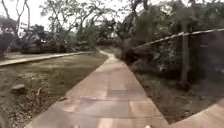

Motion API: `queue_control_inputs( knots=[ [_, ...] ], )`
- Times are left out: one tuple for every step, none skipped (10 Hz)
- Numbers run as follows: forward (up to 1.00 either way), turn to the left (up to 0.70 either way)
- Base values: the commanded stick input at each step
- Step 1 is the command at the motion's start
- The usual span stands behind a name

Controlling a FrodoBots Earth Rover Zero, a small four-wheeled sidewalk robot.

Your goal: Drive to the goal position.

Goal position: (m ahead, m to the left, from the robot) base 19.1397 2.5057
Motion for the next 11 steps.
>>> queue_control_inputs(
  knots=[
    [1.00, 0.00],
    [1.00, 0.00],
    [1.00, 0.00],
    [1.00, 0.00],
    [1.00, 0.00],
    [1.00, 0.00],
    [1.00, 0.00],
    [1.00, 0.00],
    [1.00, 0.00],
    [1.00, 0.00],
    [1.00, 0.00]
  ],
)
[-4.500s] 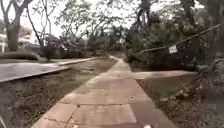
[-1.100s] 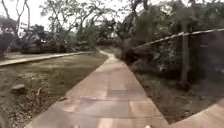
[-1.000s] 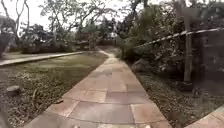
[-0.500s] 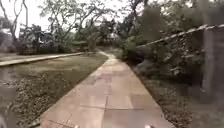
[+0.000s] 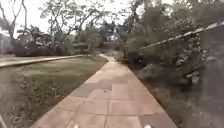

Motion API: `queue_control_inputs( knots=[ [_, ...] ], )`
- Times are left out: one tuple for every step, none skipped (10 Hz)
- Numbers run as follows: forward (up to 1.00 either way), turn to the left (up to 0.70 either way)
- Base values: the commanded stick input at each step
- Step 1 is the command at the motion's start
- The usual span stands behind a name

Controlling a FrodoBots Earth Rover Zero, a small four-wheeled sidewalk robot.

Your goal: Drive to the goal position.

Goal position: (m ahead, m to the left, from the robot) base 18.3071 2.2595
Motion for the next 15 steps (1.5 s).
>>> queue_control_inputs(
  knots=[
    [1.00, 0.00],
    [1.00, 0.00],
    [1.00, 0.00],
    [1.00, 0.00],
    [1.00, 0.00],
    [1.00, 0.00],
    [1.00, -0.09],
    [1.00, -0.30],
    [1.00, -0.36],
    [1.00, -0.19],
    [1.00, 0.00],
    [1.00, 0.00],
    [1.00, 0.00],
    [1.00, 0.00],
    [1.00, 0.00]
  ],
)
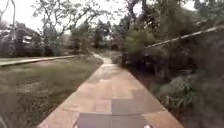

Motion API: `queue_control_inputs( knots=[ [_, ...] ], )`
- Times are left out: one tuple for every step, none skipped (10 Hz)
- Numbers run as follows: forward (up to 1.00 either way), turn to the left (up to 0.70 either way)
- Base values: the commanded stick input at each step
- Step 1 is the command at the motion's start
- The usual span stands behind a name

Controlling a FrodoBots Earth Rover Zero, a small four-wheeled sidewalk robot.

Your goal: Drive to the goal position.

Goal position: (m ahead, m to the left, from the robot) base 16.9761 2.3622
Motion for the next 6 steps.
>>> queue_control_inputs(
  knots=[
    [1.00, 0.00],
    [1.00, 0.00],
    [1.00, 0.00],
    [1.00, 0.00],
    [1.00, 0.00],
    [1.00, 0.00]
  ],
)
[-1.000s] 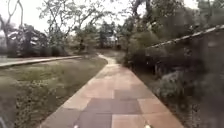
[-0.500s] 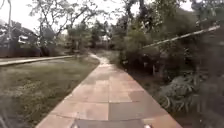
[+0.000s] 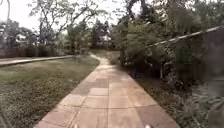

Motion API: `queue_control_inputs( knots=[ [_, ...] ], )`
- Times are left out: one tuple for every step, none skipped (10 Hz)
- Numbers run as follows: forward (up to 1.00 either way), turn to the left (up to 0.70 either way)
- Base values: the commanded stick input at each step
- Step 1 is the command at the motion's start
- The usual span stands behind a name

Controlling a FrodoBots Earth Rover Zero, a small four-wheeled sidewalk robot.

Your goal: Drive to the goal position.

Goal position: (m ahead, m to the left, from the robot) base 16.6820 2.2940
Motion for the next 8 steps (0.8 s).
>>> queue_control_inputs(
  knots=[
    [1.00, 0.00],
    [1.00, 0.00],
    [1.00, 0.00],
    [1.00, 0.00],
    [1.00, 0.00],
    [1.00, 0.00],
    [1.00, 0.00],
    [1.00, 0.00]
  ],
)
